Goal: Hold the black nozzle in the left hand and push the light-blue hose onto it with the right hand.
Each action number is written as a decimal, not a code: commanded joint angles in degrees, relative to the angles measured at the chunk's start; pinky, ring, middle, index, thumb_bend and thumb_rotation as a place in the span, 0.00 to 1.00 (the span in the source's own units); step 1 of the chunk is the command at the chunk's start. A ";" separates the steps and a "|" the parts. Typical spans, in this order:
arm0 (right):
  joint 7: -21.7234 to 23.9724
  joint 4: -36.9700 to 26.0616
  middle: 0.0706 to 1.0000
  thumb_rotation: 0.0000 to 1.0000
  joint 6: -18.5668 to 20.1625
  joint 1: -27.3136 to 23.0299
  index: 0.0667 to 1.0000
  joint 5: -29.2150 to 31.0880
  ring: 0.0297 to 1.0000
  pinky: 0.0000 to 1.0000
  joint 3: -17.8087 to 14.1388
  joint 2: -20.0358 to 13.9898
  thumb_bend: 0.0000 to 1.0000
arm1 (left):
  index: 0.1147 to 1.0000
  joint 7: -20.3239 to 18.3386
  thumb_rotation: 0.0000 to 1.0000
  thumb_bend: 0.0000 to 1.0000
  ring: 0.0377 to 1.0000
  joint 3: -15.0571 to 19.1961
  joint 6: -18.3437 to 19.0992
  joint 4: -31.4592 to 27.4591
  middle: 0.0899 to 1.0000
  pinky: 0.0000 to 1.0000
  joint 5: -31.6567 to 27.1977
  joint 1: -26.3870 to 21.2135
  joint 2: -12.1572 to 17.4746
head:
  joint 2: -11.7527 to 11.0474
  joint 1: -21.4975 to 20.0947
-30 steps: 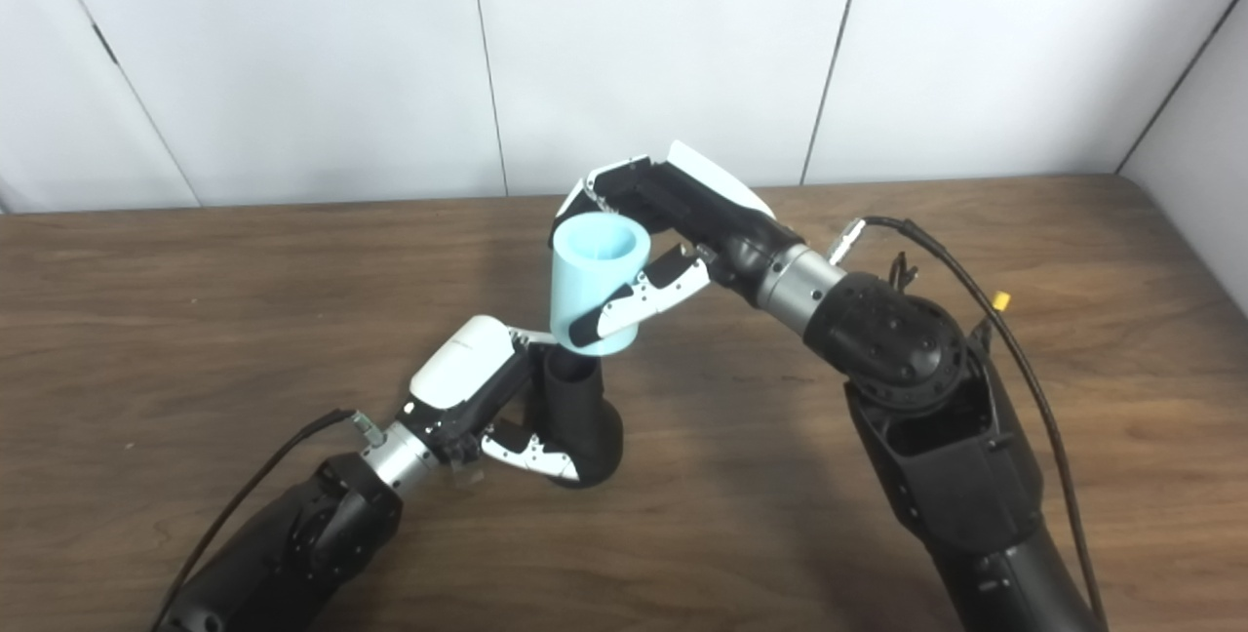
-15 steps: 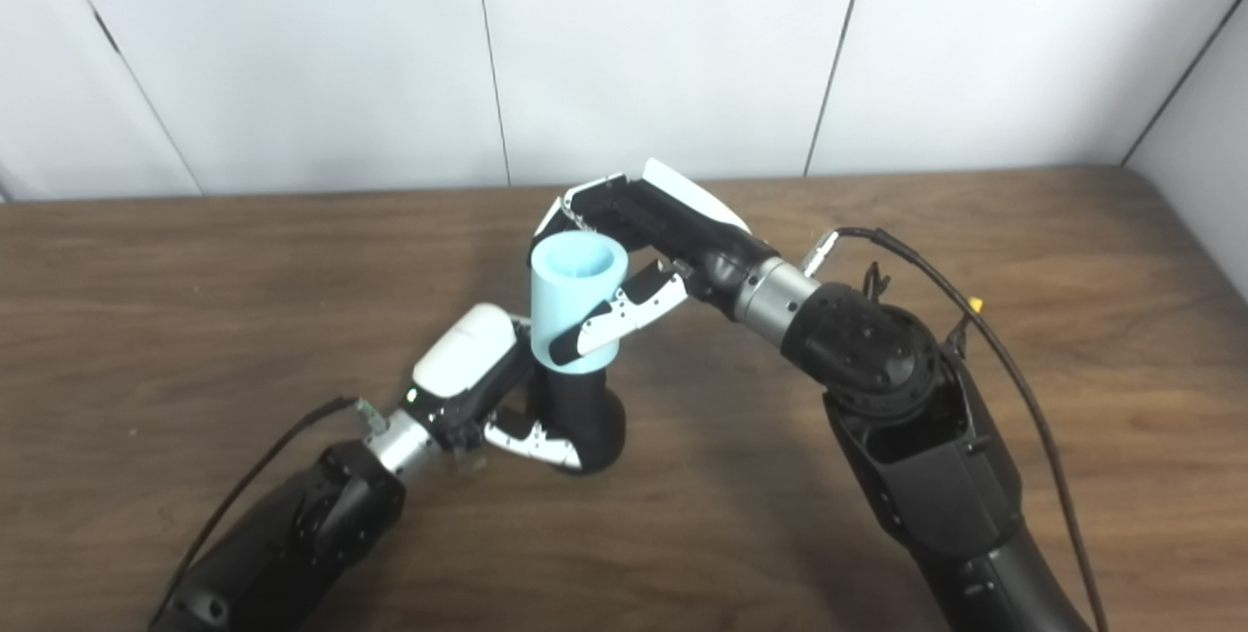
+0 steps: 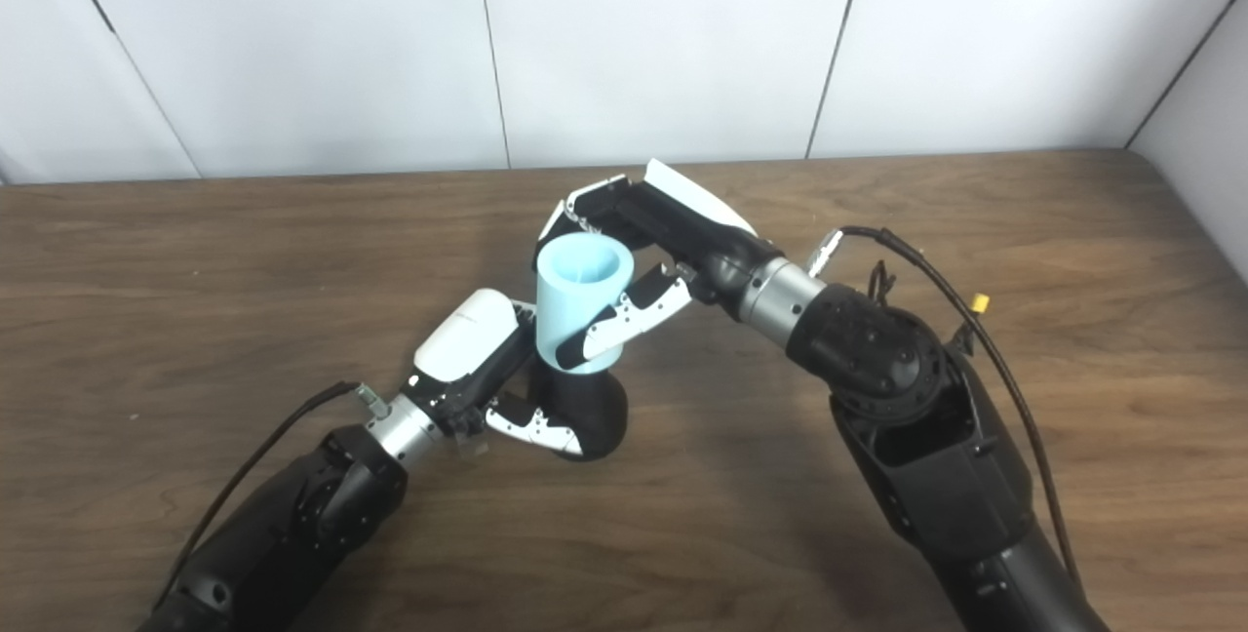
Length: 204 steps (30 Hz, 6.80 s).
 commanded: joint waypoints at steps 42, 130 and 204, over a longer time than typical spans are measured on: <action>-1.89 5.70 0.46 0.00 -15.51 5.12 0.46 -4.52 0.40 0.34 7.17 -1.53 0.52 | 0.47 -8.95 0.00 0.50 0.39 -3.60 7.15 3.58 0.42 0.38 2.99 8.51 1.07 | 2.30 1.20; 1.60 -9.15 1.00 0.71 -34.37 3.79 0.99 -11.51 0.99 0.95 -3.89 -11.93 0.66 | 0.47 -9.33 0.00 0.50 0.40 -3.44 7.13 5.02 0.43 0.40 3.16 7.32 0.66 | 2.30 0.97; 11.10 -4.12 0.99 0.92 -34.40 9.35 0.94 -30.40 1.00 0.96 14.03 -15.37 0.82 | 0.46 -12.33 0.00 0.50 0.41 -2.98 8.61 3.26 0.43 0.44 0.08 6.99 1.88 | 4.00 0.93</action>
